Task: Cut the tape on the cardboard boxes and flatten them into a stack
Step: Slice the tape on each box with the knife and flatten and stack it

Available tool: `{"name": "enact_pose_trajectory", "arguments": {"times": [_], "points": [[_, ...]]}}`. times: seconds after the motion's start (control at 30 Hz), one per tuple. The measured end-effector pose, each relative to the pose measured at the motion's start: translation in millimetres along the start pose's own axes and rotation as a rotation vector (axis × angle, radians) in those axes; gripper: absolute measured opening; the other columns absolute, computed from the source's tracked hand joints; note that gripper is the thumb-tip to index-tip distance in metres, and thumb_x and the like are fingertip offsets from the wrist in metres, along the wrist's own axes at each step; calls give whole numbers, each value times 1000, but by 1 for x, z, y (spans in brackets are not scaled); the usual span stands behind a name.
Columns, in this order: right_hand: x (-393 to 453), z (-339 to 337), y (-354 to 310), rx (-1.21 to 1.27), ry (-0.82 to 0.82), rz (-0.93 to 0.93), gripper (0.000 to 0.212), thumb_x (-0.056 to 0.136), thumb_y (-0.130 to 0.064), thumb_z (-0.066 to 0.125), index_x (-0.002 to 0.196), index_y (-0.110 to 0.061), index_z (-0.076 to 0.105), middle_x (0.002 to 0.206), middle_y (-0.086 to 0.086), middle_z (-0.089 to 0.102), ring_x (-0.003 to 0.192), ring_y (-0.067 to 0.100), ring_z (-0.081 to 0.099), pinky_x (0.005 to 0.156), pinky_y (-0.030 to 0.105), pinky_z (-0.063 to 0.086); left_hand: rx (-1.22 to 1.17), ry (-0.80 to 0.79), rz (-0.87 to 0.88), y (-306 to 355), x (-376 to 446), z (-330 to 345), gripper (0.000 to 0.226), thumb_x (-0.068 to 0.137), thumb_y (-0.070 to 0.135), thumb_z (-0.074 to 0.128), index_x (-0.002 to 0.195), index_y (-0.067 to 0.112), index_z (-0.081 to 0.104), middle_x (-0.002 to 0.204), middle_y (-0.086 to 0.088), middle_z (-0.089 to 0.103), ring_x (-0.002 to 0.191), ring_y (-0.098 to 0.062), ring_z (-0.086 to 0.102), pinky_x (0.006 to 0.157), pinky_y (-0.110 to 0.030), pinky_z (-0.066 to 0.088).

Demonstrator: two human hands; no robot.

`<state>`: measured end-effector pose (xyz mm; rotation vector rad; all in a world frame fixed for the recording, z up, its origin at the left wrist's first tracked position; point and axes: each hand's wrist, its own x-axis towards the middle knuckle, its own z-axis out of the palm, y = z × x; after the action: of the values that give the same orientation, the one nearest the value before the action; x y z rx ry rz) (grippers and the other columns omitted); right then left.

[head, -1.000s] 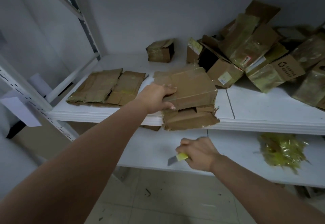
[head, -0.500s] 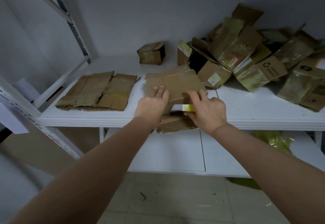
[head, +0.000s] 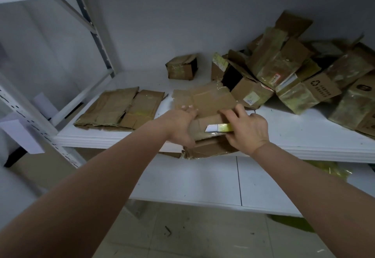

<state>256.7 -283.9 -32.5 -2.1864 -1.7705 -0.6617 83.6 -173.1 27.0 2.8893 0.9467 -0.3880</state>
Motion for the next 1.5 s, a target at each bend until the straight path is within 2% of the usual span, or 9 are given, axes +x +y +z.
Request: {"name": "enact_pose_trajectory", "arguments": {"times": [0.17,0.3,0.37,0.47,0.63,0.8,1.07,1.3,1.5], "points": [[6,-25,14,121,-188,-16,45,84,-38,54,129,-37,51,113,-7,53,97,22,60,62,27,31,-170,-114,-10,2,1,-13,87,85,35,64,153,19,14,162,-4,5,149,-20,1,117,-36,18],[16,-30,24,351,-174,90,20,82,-34,59,101,-27,61,93,-8,50,92,21,58,63,29,38,-531,-95,-46,-5,-9,-24,56,90,36,55,142,25,41,149,2,38,139,-20,31,112,-34,27],[24,-35,30,524,-73,266,35,80,-43,68,111,-30,56,97,-15,50,91,11,53,70,29,43,-815,1,-83,-14,-14,-25,32,90,41,59,118,25,58,116,8,60,111,-14,53,97,-31,40],[30,-39,33,647,83,450,42,78,-47,72,108,-32,47,99,-17,52,87,11,52,69,30,43,-1021,283,-121,-27,-5,-12,34,87,42,65,113,22,58,101,1,66,89,-11,61,76,-27,49],[22,-22,11,325,-73,337,34,89,-43,58,121,-36,52,122,-2,48,95,27,59,67,29,39,-539,654,-202,-5,11,20,27,96,36,54,117,23,65,112,1,68,102,-16,62,81,-28,49],[14,-4,-3,312,-142,431,59,78,-75,45,123,-37,52,132,-1,38,97,24,60,74,32,45,-270,624,-288,22,17,53,89,74,80,45,134,15,45,133,-3,49,125,-23,40,102,-36,40],[13,-2,-8,354,-176,487,78,64,-80,53,125,-31,47,135,0,32,99,23,59,73,32,42,-306,761,-390,30,33,58,52,84,36,64,128,17,44,129,0,48,123,-21,36,95,-30,40],[3,1,-13,229,-221,379,74,77,-51,65,138,-28,32,141,0,26,87,26,62,61,27,37,-268,722,-209,19,22,63,64,71,38,54,126,5,49,122,-10,52,115,-32,41,96,-34,38],[-19,-5,-5,282,-263,123,81,77,-35,61,147,-41,21,153,-21,23,98,18,65,64,25,48,-236,454,-17,-30,-20,55,96,67,60,40,146,7,28,143,-9,36,133,-27,28,108,-38,32]]}}
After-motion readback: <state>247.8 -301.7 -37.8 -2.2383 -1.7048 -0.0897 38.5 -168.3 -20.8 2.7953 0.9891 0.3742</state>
